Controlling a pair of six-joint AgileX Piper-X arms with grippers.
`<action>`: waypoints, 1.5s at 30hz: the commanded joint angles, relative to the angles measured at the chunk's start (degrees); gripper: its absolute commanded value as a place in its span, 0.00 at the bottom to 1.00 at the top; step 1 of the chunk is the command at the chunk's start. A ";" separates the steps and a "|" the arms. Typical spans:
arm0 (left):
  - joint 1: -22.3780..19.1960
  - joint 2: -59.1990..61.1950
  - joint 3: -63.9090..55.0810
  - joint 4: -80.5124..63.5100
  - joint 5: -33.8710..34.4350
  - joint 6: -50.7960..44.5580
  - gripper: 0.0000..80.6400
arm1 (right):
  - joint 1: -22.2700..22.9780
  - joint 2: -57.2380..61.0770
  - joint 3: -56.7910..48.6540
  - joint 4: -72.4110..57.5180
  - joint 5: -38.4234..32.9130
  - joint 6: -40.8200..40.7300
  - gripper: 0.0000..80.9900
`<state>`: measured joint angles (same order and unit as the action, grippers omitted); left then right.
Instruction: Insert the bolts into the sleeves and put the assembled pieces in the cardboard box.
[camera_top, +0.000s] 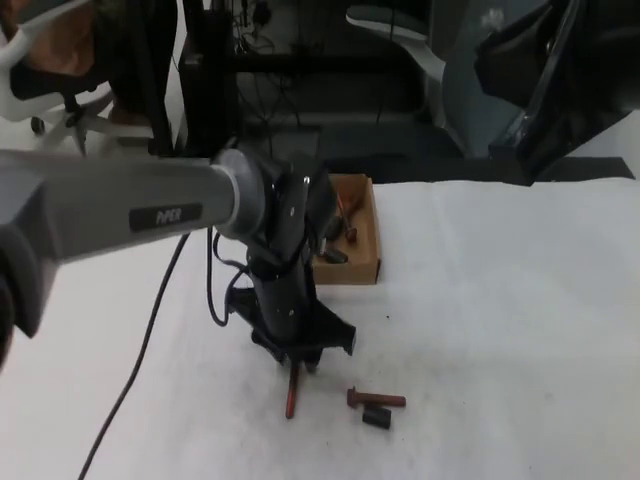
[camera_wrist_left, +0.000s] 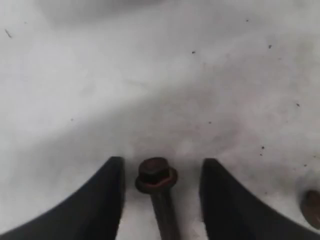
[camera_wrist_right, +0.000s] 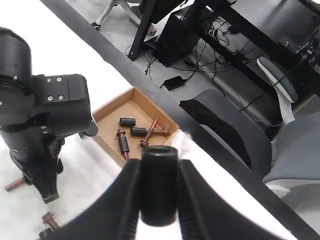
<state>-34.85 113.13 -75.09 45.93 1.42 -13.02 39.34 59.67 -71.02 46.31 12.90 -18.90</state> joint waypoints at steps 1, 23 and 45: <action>-0.48 0.91 1.46 -1.20 2.17 -0.52 0.18 | -0.34 -0.43 -0.16 -0.49 1.41 -1.27 0.01; 0.00 -46.54 13.14 -22.91 11.56 7.59 0.02 | 0.75 -25.26 16.04 -7.09 -3.78 18.90 0.01; -12.18 -74.95 42.87 -45.28 6.32 2.91 0.02 | 17.19 -12.72 42.44 -50.17 -27.41 29.99 0.01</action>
<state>-46.66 37.97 -31.97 2.17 8.68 -11.96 55.54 44.84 -28.38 1.10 -13.73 11.23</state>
